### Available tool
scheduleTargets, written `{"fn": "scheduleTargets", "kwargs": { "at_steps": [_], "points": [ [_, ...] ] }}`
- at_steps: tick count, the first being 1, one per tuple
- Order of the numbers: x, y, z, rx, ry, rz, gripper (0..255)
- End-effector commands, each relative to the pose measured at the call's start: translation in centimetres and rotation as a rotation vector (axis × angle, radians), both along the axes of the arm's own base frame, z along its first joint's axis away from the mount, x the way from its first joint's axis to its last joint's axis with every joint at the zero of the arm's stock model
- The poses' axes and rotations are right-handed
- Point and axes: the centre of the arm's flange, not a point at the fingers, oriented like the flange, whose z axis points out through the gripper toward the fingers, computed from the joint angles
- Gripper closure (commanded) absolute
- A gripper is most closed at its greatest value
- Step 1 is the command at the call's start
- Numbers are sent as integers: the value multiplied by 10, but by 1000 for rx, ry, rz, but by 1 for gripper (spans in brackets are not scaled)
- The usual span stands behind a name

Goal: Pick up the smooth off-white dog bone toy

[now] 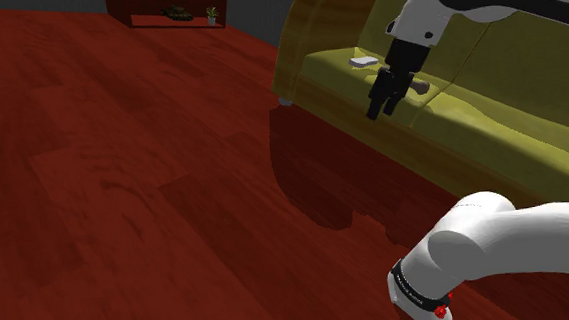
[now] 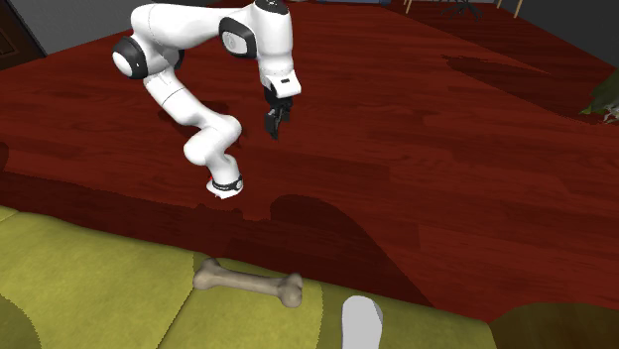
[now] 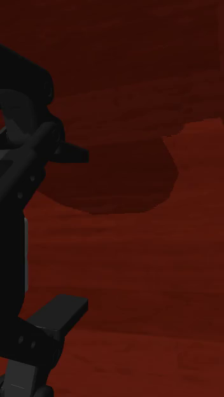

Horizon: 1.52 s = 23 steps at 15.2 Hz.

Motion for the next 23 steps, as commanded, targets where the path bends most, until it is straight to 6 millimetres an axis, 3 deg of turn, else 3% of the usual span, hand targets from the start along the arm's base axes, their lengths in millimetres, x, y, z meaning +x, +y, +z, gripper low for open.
{"fn": "scheduleTargets", "kwargs": {
  "at_steps": [1,23],
  "points": [
    [0,0,0,0,0,0,0],
    [81,-251,0,-143,-89,93,0]
  ]
}}
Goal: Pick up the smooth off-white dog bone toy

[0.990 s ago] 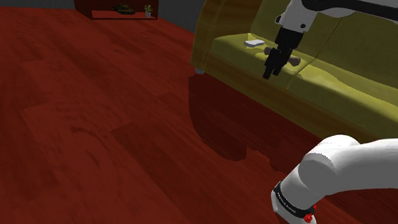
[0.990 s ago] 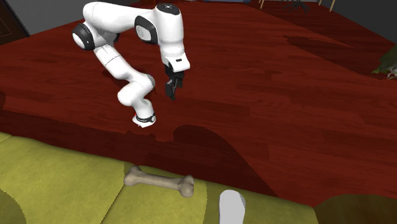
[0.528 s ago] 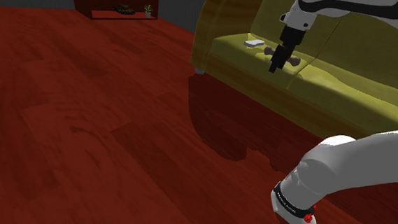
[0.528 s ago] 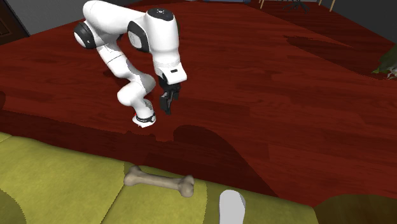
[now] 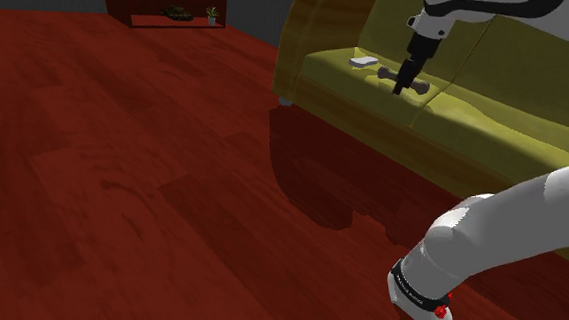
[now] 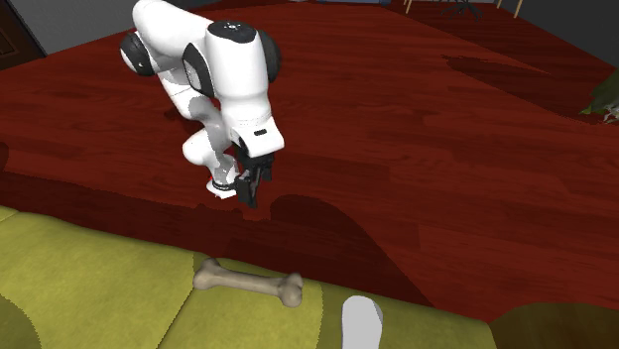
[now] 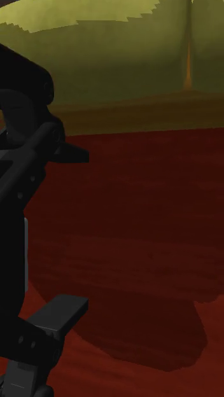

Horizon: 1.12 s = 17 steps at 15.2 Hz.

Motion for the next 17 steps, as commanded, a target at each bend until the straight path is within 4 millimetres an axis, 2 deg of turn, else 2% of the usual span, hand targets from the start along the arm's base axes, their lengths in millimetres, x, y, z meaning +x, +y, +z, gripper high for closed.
{"fn": "scheduleTargets", "kwargs": {
  "at_steps": [1,14,17],
  "points": [
    [12,-22,1,-15,-8,10,0],
    [70,-165,23,-100,-60,65,0],
    [72,-169,13,-102,-62,66,0]
  ]
}}
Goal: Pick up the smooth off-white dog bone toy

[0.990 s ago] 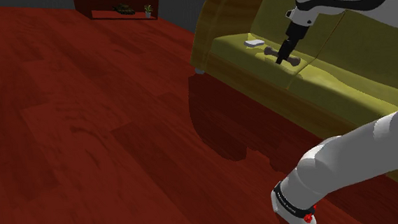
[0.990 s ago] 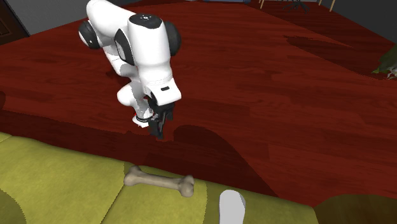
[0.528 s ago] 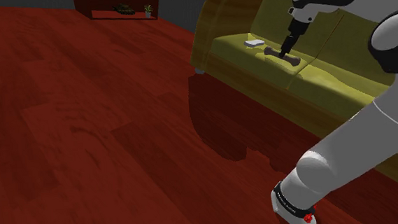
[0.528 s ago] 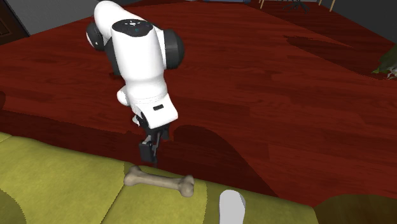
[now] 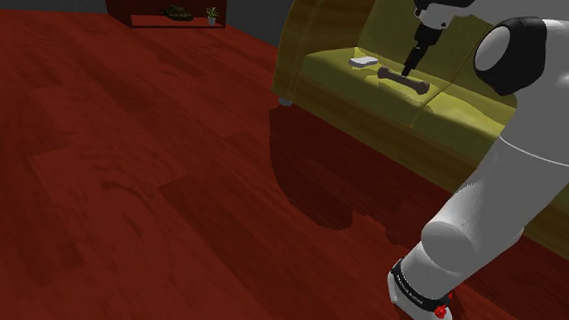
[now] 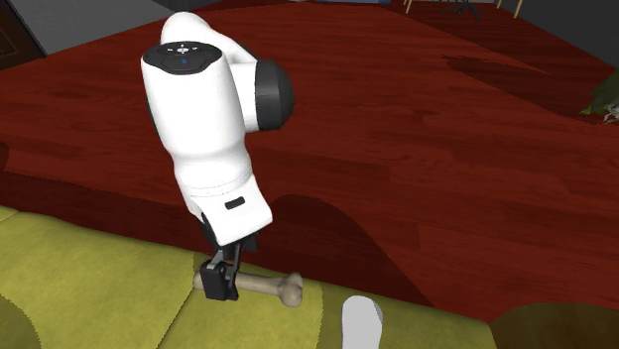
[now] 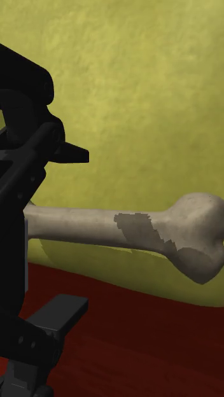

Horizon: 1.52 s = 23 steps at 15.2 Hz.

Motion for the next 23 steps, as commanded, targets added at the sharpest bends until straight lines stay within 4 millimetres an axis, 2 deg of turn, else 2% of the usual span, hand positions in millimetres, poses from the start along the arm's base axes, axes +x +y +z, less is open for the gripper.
{"fn": "scheduleTargets", "kwargs": {
  "at_steps": [1,5,7,8,17,23],
  "points": [
    [1,-2,-9,-1,-1,1,0],
    [1,-2,-33,-1,-1,1,0],
    [1,-2,-33,-1,-1,1,0],
    [2,-1,-32,-1,-1,1,255],
    [1,-2,-33,-1,-1,1,255],
    [1,-2,-1,-1,-1,1,255]
  ]
}}
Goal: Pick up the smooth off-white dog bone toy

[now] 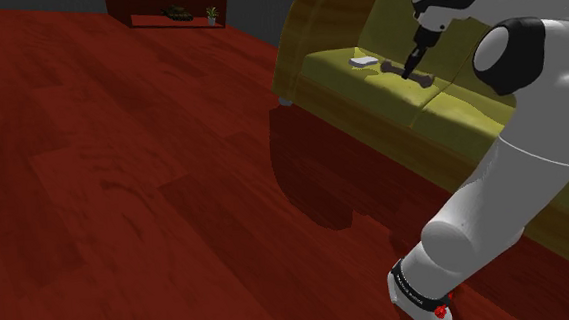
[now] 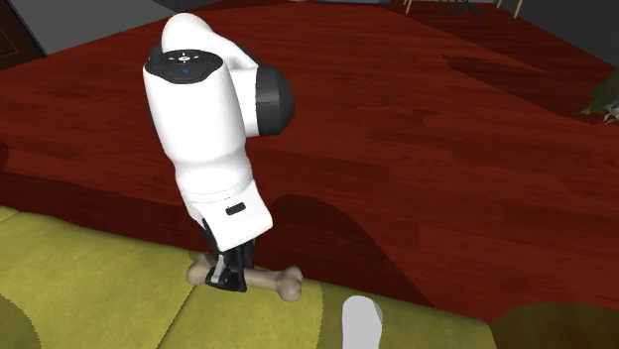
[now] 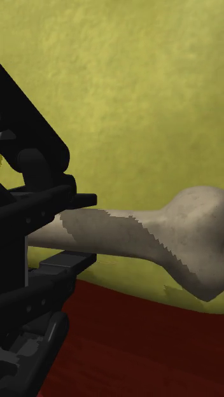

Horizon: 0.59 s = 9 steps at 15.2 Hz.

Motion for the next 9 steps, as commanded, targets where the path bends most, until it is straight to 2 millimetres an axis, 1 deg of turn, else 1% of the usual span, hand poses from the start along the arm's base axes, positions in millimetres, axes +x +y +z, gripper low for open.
{"fn": "scheduleTargets", "kwargs": {
  "at_steps": [1,9],
  "points": [
    [0,1,11,0,0,0,255],
    [0,1,53,0,0,0,255]
  ]
}}
